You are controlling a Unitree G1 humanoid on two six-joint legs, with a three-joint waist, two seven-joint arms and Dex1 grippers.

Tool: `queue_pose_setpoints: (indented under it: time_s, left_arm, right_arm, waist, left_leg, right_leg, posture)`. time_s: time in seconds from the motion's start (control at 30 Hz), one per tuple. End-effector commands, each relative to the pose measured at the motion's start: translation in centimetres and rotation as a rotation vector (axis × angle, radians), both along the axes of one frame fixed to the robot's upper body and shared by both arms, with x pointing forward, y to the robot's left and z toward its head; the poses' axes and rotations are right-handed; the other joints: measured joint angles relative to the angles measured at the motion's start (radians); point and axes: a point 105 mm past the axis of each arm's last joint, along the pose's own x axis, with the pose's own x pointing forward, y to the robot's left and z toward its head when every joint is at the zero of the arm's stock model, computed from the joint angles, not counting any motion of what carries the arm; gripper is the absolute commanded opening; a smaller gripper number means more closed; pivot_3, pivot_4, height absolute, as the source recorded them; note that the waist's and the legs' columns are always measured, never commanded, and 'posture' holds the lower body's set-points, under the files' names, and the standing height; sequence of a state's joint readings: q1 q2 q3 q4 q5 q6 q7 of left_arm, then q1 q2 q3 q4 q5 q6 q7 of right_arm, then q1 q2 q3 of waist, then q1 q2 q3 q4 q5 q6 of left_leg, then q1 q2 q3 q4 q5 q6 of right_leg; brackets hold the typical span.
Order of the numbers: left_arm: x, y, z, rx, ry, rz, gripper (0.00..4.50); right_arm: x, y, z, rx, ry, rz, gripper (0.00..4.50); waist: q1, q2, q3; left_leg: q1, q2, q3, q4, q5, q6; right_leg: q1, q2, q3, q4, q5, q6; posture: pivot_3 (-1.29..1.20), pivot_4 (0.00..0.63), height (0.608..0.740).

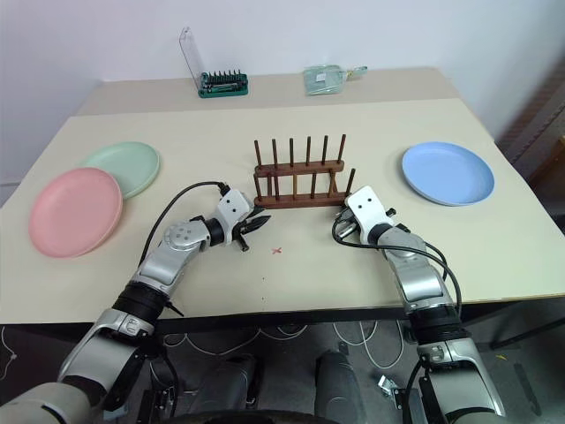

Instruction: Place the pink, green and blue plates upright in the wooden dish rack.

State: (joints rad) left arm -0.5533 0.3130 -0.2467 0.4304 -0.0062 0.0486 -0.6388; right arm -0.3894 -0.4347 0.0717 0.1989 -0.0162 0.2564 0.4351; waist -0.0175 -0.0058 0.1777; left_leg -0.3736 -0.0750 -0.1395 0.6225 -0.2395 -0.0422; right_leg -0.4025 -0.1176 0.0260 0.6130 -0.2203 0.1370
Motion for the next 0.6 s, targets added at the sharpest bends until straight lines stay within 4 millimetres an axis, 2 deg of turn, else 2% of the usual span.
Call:
queue_pose_setpoints:
  time_s: [0.03,0.13,0.23,0.33,0.4,0.5,0.6]
  left_arm:
    - [-0.2,1.2,-1.9,0.058,0.044,0.040,1.09]
    - [-0.4,1.3,-1.2,0.049,0.007,0.027,1.09]
    - [-0.4,3.3,1.5,-0.070,-0.032,0.081,1.09]
    - [-2.2,6.3,4.2,-0.186,-0.029,0.088,1.93]
    - [-3.3,9.3,5.1,-0.211,-0.028,0.147,2.90]
    - [-3.7,12.2,5.9,-0.207,-0.048,0.260,4.45]
    - [-4.1,20.0,9.0,-0.296,-0.175,0.613,4.48]
  right_arm:
    - [0.3,0.1,1.2,0.001,-0.048,0.005,0.00]
    - [-0.6,0.1,1.5,-0.032,-0.058,0.048,0.00]
    - [-2.1,0.8,2.5,-0.029,-0.081,0.135,0.00]
    - [-3.2,1.6,3.3,-0.020,-0.091,0.208,0.00]
    - [-3.9,2.5,3.7,-0.011,-0.094,0.263,0.00]
    - [-4.3,3.1,4.1,-0.010,-0.095,0.303,0.00]
    - [-4.1,4.5,4.6,0.002,-0.099,0.362,0.00]
  waist:
    - [0.000,0.000,0.000]
    - [0.000,0.000,0.000]
    - [-0.005,0.000,0.000]
    - [-0.025,0.000,0.001]
    - [-0.028,0.000,0.001]
    - [-0.020,0.000,0.001]
    - [-0.016,-0.002,0.002]
  left_leg:
    - [0.000,0.000,0.000,0.000,0.000,0.000]
    - [0.000,0.000,0.000,0.000,0.000,0.000]
    - [-0.001,0.000,0.000,-0.001,0.000,0.000]
    - [-0.003,0.001,0.000,-0.003,0.000,0.000]
    - [-0.003,0.002,0.000,-0.004,0.000,0.000]
    - [-0.002,0.002,0.000,-0.005,0.000,0.000]
    - [-0.003,0.002,0.000,-0.005,0.000,0.000]
  right_leg:
    - [0.000,0.000,0.000,0.000,0.000,0.000]
    - [0.000,0.000,0.000,0.000,0.000,0.000]
    - [-0.002,0.000,0.000,0.000,0.000,0.000]
    - [-0.005,0.000,0.000,0.001,0.000,0.000]
    - [-0.007,0.001,0.000,0.001,0.000,0.000]
    - [-0.006,0.000,0.000,0.001,0.000,0.000]
    - [-0.005,0.000,0.000,-0.001,0.000,0.000]
  posture:
    - [0.00,0.150,0.740]
    - [0.00,0.150,0.740]
    - [0.00,0.150,0.740]
    - [0.00,0.150,0.740]
    - [0.00,0.150,0.740]
    - [0.00,0.150,0.740]
    - [0.00,0.150,0.740]
